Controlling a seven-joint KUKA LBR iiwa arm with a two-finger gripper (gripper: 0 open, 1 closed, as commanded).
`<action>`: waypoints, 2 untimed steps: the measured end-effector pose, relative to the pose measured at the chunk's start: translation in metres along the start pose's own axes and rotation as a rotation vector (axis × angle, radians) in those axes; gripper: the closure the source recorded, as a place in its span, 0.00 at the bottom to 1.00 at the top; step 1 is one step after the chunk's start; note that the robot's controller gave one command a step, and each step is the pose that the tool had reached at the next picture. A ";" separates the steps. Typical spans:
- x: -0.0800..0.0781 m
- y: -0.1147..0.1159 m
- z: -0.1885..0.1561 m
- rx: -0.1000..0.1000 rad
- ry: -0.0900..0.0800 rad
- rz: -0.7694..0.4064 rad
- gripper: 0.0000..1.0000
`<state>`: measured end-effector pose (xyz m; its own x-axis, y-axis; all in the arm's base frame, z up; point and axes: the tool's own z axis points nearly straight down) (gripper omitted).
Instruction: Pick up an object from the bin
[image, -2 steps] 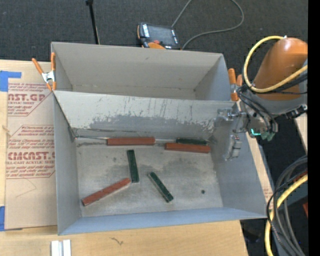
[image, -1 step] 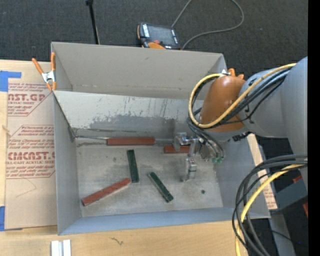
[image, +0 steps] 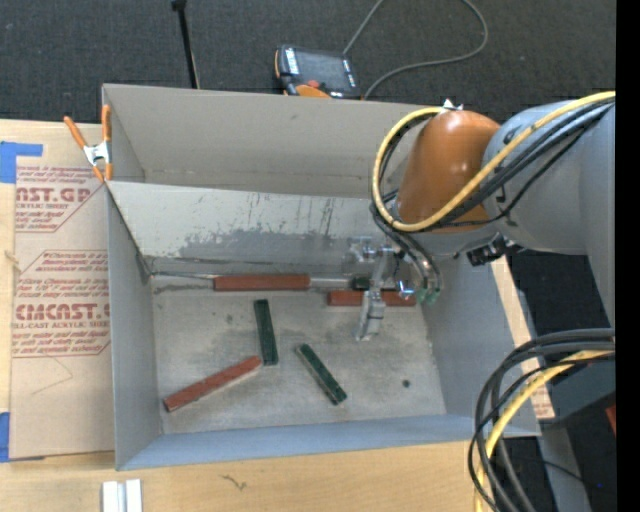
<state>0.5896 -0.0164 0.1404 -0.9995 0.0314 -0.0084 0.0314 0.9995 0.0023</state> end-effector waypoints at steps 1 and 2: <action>0.021 0.056 -0.038 0.000 0.004 -0.177 0.00; 0.078 0.135 0.071 -0.002 0.016 -0.281 0.00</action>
Offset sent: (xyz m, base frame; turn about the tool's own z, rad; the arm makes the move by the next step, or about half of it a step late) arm -0.0205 0.0541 0.0368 -0.1748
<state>0.5164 0.1212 0.0691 -0.9690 -0.2470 0.0064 -0.2470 0.9690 0.0044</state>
